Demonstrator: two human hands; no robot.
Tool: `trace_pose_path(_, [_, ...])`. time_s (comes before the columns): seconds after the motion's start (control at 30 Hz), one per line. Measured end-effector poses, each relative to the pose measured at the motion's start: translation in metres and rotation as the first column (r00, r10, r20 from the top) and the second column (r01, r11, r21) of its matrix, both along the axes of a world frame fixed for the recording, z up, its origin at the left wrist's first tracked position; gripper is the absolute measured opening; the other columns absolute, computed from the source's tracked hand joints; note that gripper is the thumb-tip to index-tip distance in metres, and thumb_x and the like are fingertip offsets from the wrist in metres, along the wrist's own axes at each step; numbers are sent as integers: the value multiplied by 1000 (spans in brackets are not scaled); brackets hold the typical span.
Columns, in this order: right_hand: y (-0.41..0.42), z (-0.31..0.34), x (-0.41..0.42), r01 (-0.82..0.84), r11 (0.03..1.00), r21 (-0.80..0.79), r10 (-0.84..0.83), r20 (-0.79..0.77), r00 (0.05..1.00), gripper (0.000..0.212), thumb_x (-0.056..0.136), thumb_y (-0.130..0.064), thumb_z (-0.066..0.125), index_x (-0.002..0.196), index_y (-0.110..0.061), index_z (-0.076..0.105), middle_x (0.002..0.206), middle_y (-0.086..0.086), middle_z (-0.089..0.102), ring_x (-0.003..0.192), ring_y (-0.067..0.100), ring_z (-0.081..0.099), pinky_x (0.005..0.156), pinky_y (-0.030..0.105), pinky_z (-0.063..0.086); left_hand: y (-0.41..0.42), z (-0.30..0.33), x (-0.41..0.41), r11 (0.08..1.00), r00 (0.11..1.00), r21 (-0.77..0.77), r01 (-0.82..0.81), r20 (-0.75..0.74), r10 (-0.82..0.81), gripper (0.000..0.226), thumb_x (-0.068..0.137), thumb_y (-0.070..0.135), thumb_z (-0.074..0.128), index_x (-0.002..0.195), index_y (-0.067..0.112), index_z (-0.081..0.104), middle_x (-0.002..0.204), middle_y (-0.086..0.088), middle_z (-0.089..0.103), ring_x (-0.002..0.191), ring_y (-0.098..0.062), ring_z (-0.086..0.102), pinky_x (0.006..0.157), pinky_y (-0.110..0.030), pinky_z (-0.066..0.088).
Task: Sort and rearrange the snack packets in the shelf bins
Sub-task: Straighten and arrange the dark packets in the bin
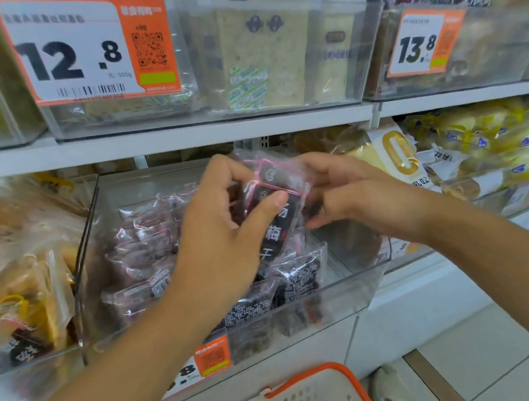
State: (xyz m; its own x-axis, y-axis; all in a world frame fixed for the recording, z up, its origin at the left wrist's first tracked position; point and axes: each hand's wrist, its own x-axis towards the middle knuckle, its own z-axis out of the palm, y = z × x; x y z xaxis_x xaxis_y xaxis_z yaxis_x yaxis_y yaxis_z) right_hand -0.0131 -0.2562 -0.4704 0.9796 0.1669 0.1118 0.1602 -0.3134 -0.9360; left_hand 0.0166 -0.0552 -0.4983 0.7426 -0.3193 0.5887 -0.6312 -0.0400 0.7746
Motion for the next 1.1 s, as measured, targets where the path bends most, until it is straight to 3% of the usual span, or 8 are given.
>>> trace_pose_path(0.07, [3,5,-15,-127,988,89,132,-50,990,73,73,5,75,138,-18,51,129,13,64,115,36,65,92,52,56,-10,0,-6,1000,999,0,15,40,-15,18,93,23,66,96,20,48,85,2,63,79,-16,64,69,-35,55])
trace_pose_path(0.17, [8,7,-16,53,995,88,-58,54,997,91,55,4,91,135,-17,53,126,7,66,112,27,68,87,45,60,-18,2,-14,997,996,3,83,44,-83,11,99,25,56,97,20,46,86,4,59,81,-12,58,72,-29,50])
trace_pose_path(0.33, [-9,11,-15,390,890,-237,-293,360,886,69,47,-11,100,105,-18,63,96,-2,74,87,13,73,77,37,62,-10,7,-3,969,989,223,108,-120,-83,34,89,52,52,109,34,31,126,13,51,109,5,54,85,-18,49])
trace_pose_path(0.5, [-13,2,-2,633,530,-564,-336,546,767,67,48,-43,96,101,-26,59,92,-10,67,81,14,64,73,35,55,3,12,19,642,994,761,-94,109,16,72,81,56,69,140,32,37,145,9,45,127,-10,44,96,-23,35])
trace_pose_path(0.63, [-5,15,8,610,503,-613,-313,528,789,58,51,-50,93,89,-22,59,78,-10,59,70,9,54,58,29,43,-26,24,53,496,999,867,-41,42,9,65,86,29,73,142,21,41,139,-1,52,121,-19,52,91,-26,41])
trace_pose_path(0.8, [-11,12,11,482,523,-703,-332,352,875,72,49,-47,96,104,-19,58,83,-5,61,74,16,58,64,34,50,-46,22,110,556,993,823,113,-117,-29,28,95,12,64,119,26,63,127,5,60,117,-15,56,95,-31,45])
trace_pose_path(0.9, [-6,-4,17,422,380,-823,-262,342,902,85,56,-47,94,125,-25,51,98,0,66,81,25,59,69,36,54,-63,9,130,632,998,772,61,-51,-34,23,91,18,70,114,23,68,120,3,66,110,-16,59,99,-32,45])
trace_pose_path(1.1, [-1,-30,35,334,373,-866,-229,263,937,41,77,-19,84,100,-17,50,94,7,62,76,25,56,63,33,45,-89,0,141,549,999,835,-25,44,-23,14,77,23,84,76,28,71,84,9,71,79,-9,62,74,-25,43])
